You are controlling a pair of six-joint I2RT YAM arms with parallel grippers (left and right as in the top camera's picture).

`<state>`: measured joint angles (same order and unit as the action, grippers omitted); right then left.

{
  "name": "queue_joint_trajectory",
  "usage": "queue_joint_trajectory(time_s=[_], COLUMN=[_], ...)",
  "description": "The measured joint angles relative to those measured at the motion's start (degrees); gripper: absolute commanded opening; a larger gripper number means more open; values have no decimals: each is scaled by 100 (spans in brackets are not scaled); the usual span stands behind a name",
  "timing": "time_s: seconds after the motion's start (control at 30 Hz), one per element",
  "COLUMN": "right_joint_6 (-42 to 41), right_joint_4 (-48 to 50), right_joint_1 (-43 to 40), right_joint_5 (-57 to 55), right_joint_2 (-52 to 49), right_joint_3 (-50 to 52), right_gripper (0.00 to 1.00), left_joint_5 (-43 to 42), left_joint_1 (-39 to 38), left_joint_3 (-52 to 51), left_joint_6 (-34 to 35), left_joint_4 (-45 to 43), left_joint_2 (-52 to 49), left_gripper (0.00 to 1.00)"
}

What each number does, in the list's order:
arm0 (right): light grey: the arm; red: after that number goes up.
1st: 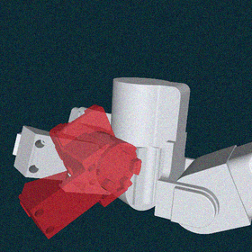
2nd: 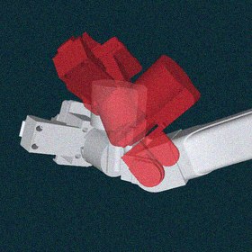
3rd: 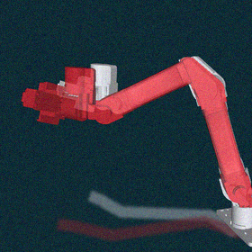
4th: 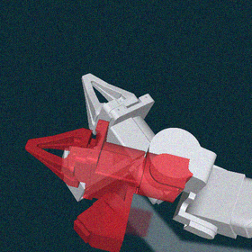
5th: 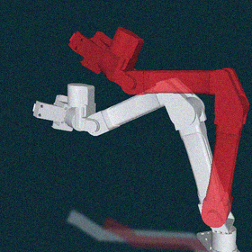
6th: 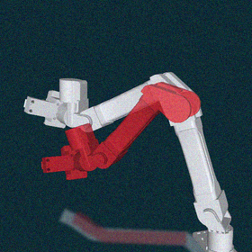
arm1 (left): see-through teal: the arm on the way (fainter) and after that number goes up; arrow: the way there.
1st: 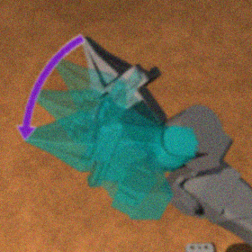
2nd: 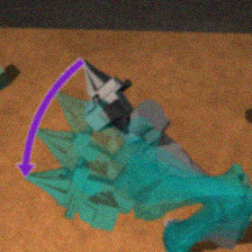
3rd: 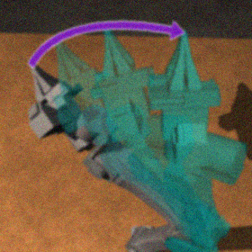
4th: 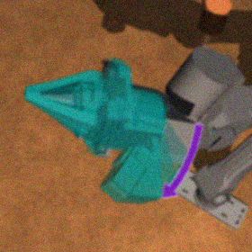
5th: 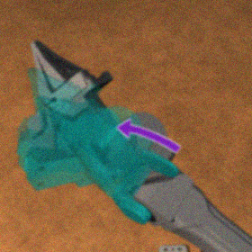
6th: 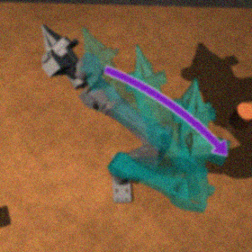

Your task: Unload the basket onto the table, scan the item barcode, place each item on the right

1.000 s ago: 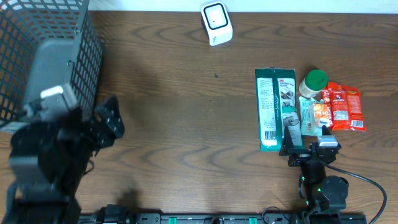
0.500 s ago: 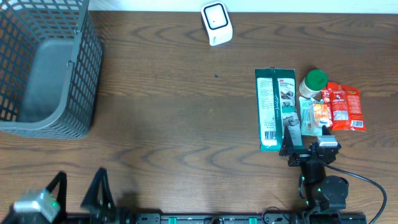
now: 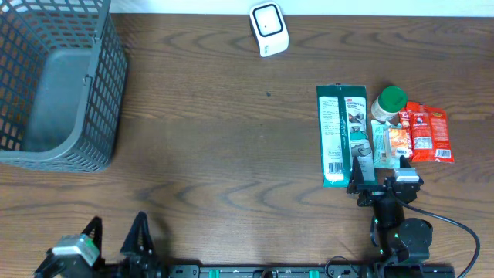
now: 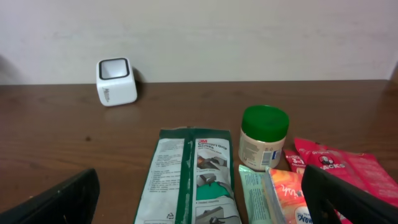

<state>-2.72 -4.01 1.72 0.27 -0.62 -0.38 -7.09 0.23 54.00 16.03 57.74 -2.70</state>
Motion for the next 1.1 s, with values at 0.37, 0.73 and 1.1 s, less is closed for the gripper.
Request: queue_joint_trajectory(time_s=[0.37, 0.73, 1.1], right_joint_6=[0, 0, 0], right_joint_4=[2, 0, -2], right_joint_1=[0, 0, 0], right_joint_5=[0, 0, 0], right_joint_2=[0, 0, 0], right_joint_3=[0, 0, 0], right_gripper=[99, 99, 99], left_joint_5=[2, 17, 20], left_joint_1=[-79, -184, -184], left_joint_3=[-1440, -3224, -4752], left_joint_6=[0, -2, 0], left_joint_4=[-3359, -7444, -8378], left_joint_2=[212, 212, 212], left_gripper=[87, 87, 87])
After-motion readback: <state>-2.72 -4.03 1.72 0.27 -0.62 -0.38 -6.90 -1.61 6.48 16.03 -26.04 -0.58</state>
